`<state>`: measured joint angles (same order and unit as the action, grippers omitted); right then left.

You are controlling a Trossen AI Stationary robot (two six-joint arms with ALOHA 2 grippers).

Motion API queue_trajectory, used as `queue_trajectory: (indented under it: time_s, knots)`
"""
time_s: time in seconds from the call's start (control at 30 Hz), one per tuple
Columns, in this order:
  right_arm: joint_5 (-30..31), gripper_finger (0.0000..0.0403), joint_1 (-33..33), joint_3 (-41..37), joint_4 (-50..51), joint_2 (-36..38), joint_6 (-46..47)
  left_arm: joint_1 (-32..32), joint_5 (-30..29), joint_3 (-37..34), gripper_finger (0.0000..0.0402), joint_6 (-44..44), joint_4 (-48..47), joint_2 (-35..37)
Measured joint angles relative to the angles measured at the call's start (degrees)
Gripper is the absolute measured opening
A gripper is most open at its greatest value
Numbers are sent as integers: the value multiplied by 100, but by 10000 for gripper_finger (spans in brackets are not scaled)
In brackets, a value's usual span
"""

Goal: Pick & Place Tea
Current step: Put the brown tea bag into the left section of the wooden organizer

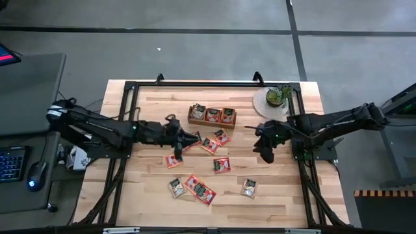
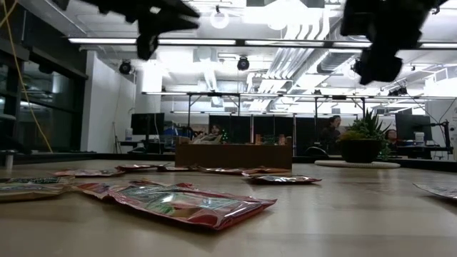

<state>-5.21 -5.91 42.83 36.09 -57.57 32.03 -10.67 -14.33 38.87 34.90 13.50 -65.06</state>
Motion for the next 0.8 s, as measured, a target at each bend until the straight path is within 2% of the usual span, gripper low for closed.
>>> queue_trajectory:
  time_s: [0.13,0.23,0.33,0.5,0.57,0.8]
  knots:
    - [23,124,-138,-284,1,284,80,-155,-104,834,68,-137,-160,-840]
    - [81,124,-224,-480,8,547,81,-143,112,1727,68,-161,-726,-1614]
    - [153,124,-279,-667,121,859,151,-134,542,2772,68,-215,-1426,-2505]
    - [308,124,-388,-1009,267,1484,655,-153,1735,4577,68,-461,-2922,-3994]
    - [425,124,-425,-1125,349,1714,843,-210,2043,5185,68,-530,-3466,-4474]
    - [633,124,-514,-1299,474,2021,983,-363,2123,6825,65,-1278,-3890,-5678]
